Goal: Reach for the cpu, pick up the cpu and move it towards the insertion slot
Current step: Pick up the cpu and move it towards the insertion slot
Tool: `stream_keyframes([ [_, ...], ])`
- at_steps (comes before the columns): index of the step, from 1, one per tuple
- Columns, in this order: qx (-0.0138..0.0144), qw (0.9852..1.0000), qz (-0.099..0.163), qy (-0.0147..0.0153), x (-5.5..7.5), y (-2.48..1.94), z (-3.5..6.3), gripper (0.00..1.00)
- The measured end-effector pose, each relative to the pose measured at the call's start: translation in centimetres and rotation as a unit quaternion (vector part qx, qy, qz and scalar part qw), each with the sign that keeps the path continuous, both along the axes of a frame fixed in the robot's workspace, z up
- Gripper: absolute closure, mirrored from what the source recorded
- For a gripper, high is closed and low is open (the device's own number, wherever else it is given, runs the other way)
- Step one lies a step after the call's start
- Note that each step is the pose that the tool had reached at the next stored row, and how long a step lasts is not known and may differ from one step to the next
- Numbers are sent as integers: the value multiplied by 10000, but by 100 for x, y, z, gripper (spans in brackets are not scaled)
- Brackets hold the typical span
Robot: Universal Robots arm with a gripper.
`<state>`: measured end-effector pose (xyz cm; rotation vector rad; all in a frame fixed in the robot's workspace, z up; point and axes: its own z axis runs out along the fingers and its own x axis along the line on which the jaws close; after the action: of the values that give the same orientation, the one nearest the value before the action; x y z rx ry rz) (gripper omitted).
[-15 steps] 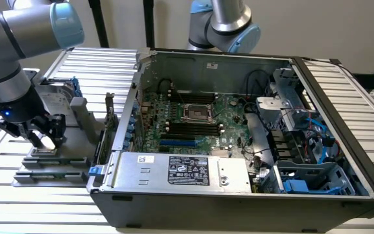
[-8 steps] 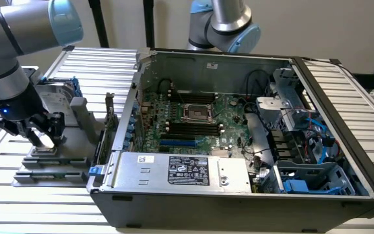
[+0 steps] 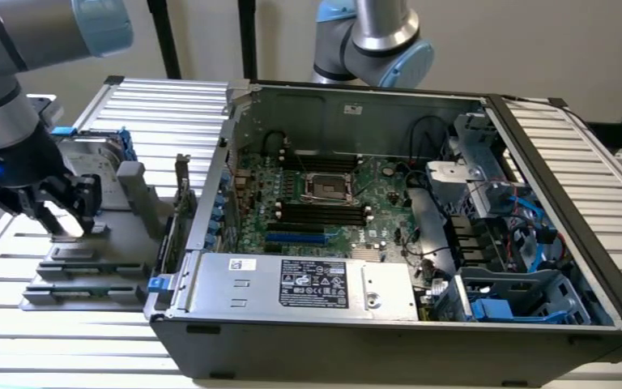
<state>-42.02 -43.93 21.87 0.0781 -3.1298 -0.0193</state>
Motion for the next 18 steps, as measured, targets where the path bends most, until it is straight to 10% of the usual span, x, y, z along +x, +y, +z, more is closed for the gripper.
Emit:
stream_keyframes([
  [18, 0, 10000, -8, 27, 60, 0, 808, 46],
])
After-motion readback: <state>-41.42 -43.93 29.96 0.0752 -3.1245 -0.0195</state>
